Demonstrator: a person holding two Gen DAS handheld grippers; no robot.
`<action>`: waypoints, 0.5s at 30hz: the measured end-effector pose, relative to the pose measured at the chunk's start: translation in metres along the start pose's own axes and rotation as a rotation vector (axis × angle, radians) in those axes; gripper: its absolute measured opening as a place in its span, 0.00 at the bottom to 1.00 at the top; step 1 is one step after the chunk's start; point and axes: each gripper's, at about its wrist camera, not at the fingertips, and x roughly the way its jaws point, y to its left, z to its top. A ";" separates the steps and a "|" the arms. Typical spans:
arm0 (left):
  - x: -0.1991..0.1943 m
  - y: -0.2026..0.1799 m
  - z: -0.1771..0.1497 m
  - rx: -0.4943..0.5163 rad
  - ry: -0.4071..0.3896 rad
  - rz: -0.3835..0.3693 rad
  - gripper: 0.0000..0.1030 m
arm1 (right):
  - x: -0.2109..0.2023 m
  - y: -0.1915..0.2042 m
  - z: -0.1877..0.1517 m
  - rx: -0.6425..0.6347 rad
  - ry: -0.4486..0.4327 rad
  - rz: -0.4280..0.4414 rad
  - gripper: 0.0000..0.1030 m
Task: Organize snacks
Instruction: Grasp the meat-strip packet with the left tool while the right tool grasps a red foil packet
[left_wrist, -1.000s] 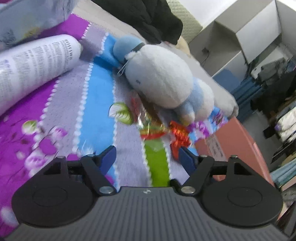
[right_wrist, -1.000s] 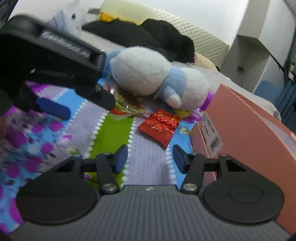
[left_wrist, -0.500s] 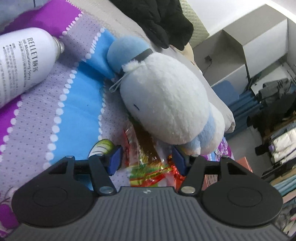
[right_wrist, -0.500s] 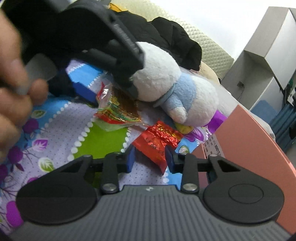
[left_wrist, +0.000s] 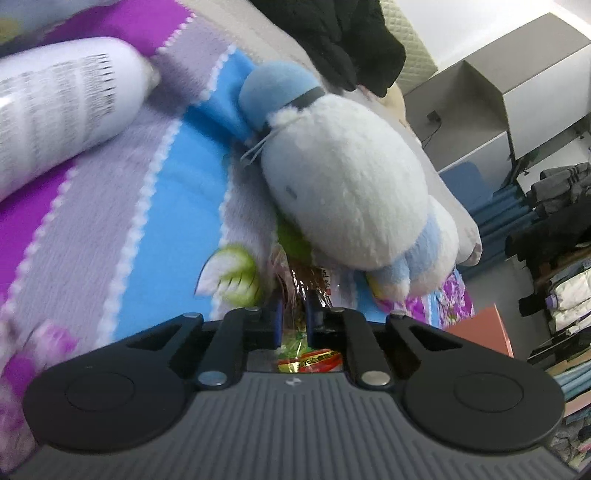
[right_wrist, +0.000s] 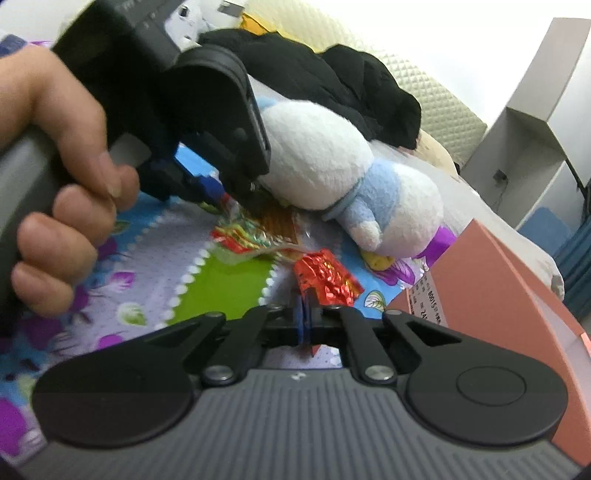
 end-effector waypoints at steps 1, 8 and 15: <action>-0.006 -0.001 -0.003 0.008 -0.002 0.003 0.12 | -0.005 0.000 0.000 -0.003 -0.003 0.006 0.03; -0.064 -0.004 -0.036 0.011 0.013 0.028 0.12 | -0.055 0.007 -0.010 -0.029 -0.038 0.055 0.02; -0.136 0.006 -0.082 -0.017 0.026 0.058 0.11 | -0.112 0.016 -0.034 -0.066 -0.051 0.132 0.02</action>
